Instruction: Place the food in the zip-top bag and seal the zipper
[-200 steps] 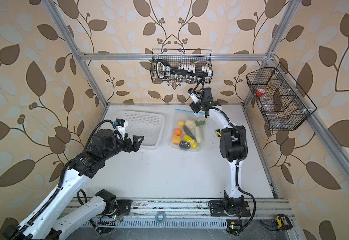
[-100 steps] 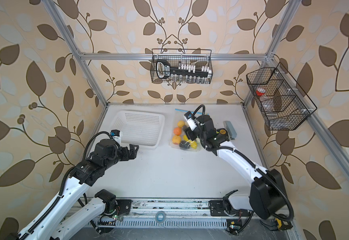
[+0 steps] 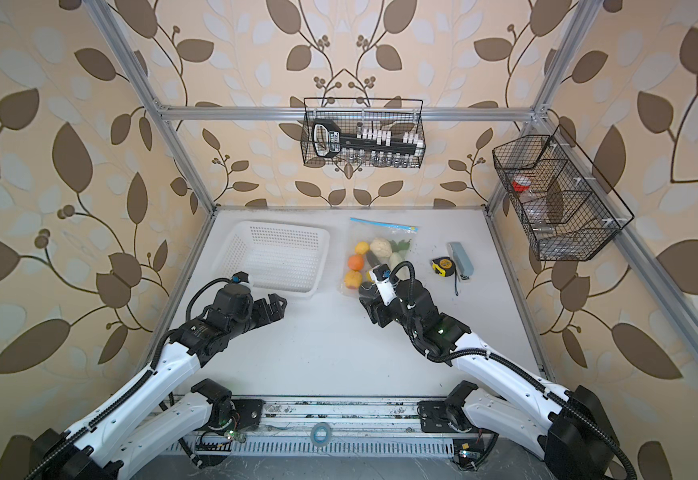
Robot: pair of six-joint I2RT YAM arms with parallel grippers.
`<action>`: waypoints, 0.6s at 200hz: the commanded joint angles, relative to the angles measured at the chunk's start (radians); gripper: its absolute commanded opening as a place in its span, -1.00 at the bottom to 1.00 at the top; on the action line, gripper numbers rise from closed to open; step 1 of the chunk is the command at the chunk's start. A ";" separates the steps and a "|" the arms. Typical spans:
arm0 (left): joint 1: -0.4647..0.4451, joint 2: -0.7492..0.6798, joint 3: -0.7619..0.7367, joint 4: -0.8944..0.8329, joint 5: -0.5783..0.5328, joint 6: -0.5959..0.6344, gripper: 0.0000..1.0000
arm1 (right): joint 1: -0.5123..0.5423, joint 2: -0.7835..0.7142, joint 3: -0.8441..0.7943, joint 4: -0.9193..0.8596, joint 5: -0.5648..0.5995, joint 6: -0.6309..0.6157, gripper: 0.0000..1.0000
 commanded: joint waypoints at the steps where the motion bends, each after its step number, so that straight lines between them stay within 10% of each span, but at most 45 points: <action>1: 0.000 0.031 -0.006 0.182 -0.116 -0.026 0.98 | 0.004 -0.021 -0.011 0.012 -0.017 0.012 0.37; 120: 0.045 0.484 0.215 0.447 -0.130 0.011 0.98 | -0.044 -0.097 -0.106 0.037 -0.013 0.068 0.34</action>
